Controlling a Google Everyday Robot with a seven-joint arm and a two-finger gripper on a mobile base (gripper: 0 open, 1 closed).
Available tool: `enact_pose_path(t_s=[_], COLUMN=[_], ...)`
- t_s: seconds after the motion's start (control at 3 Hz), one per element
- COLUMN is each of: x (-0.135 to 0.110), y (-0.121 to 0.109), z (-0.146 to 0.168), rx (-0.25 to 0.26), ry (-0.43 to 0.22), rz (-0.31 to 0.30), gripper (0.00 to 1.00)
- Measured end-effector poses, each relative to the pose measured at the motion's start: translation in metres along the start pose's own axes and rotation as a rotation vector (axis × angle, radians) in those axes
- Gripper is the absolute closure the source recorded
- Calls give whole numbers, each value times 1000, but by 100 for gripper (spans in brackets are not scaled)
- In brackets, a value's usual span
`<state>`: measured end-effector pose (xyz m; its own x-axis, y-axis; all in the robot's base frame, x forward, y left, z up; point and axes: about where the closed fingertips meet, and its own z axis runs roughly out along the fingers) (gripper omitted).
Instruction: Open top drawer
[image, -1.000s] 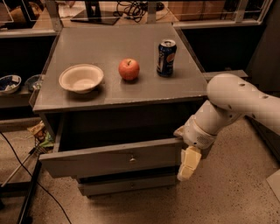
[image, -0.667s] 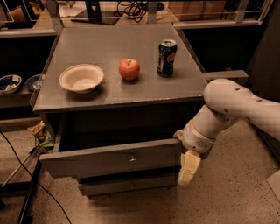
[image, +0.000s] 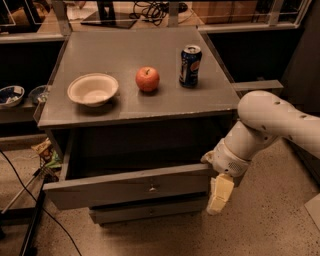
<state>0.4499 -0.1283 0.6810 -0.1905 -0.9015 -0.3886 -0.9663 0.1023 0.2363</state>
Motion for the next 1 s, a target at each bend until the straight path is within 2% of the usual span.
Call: enact_pose_path(t_s=[0.33, 0.67, 1.0], x=[7, 37, 37], y=[30, 76, 76], z=[-9, -24, -24], rx=[-20, -30, -30], ry=[-26, -60, -60], rz=[6, 60, 60], gripper=[0, 0, 0])
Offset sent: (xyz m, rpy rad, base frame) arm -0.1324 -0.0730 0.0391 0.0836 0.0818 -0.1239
